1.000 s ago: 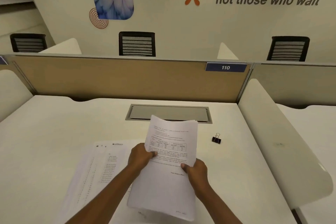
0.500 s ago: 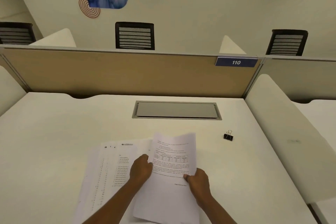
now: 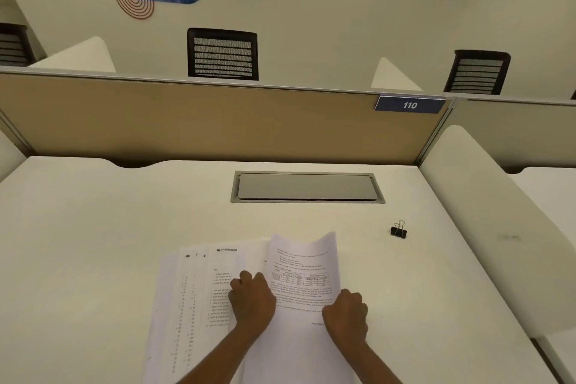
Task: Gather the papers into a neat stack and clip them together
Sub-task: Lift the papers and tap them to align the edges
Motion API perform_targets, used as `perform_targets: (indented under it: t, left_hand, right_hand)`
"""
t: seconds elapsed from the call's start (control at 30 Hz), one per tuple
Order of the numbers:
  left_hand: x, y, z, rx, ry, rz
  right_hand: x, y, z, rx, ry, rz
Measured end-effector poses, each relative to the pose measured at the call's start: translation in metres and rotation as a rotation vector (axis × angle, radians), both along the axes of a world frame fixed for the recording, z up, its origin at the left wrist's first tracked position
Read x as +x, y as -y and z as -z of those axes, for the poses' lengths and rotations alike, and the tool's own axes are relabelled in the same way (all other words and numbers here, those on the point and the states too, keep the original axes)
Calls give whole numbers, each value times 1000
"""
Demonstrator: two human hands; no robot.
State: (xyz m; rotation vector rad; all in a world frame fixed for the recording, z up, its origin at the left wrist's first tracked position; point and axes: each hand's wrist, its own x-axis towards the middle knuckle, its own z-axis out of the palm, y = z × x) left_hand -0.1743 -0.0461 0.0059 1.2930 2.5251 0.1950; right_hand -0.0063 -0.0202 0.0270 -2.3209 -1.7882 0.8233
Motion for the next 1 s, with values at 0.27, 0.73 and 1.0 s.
perform_targets:
  t: [0.27, 0.73, 1.0]
  left_hand:
    - [-15, -3, 8, 70, 178, -30]
    - [-23, -2, 2, 23, 375, -159]
    - [-14, 0, -7, -101, 243, -195]
  right_hand:
    - [-14, -6, 0, -15, -185, 19]
    - [-24, -4, 2, -80, -65, 15]
    - [-24, -2, -4, -52, -214, 55]
